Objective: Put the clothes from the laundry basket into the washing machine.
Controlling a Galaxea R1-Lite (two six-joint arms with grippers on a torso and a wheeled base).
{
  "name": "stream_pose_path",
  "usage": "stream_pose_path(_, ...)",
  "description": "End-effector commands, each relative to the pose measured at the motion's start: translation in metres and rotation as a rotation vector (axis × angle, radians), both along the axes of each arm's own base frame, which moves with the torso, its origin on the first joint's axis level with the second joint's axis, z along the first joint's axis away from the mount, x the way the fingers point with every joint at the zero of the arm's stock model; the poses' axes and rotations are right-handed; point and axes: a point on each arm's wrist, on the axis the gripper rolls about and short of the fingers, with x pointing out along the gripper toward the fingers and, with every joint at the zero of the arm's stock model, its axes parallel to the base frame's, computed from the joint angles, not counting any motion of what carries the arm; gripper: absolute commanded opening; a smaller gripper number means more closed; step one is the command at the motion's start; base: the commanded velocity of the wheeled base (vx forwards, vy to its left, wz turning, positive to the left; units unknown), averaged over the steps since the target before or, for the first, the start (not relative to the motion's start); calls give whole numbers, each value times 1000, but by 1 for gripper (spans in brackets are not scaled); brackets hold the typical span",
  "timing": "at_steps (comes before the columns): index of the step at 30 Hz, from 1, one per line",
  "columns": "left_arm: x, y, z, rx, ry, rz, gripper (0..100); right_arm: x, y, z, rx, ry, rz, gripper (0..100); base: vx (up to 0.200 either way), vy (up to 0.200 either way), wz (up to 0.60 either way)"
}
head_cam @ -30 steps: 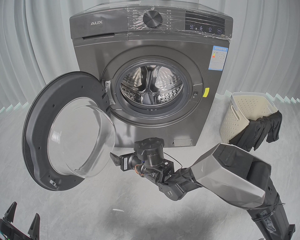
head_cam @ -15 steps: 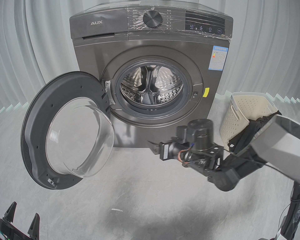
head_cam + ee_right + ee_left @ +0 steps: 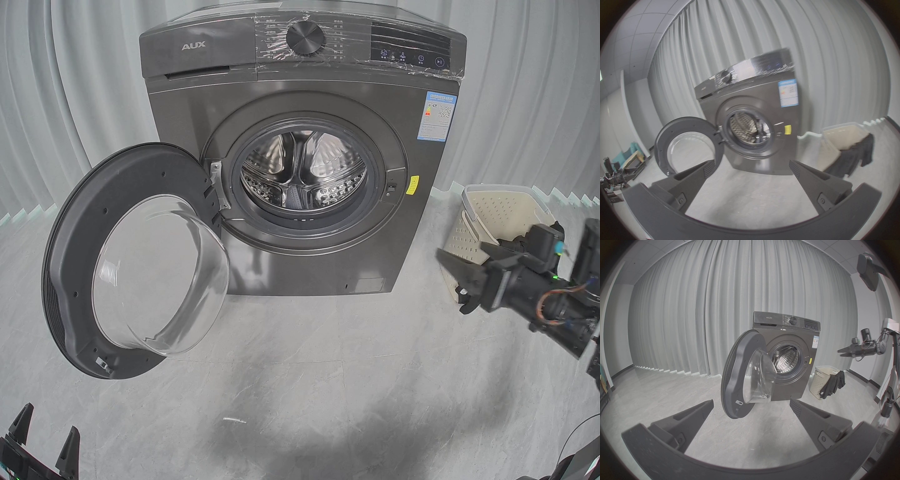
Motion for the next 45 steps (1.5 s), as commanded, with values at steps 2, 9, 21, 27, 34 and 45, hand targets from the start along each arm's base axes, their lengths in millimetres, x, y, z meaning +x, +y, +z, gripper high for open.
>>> stream_pose_path(2,0,0,-5,0,0,-1,100,-81,-62,3,6,-94,-109,100,0,0,0)
stream_pose_path(9,0,0,-5,-2,0,-1,100,-109,-82,-23,-45,-63,-178,100,0,0,0)
stream_pose_path(21,0,0,-5,-2,0,-1,100,-157,-103,-55,-35,-157,-278,100,0,0,0)
stream_pose_path(27,0,0,-5,-2,0,1,100,-177,-109,-70,-53,-168,-324,100,0,0,0)
stream_pose_path(34,0,0,-5,-5,0,1,100,-198,-112,-87,-58,-171,-353,100,0,0,0)
stream_pose_path(45,0,0,-5,-8,0,1,100,-214,-112,-106,-83,-167,-462,100,0,0,0)
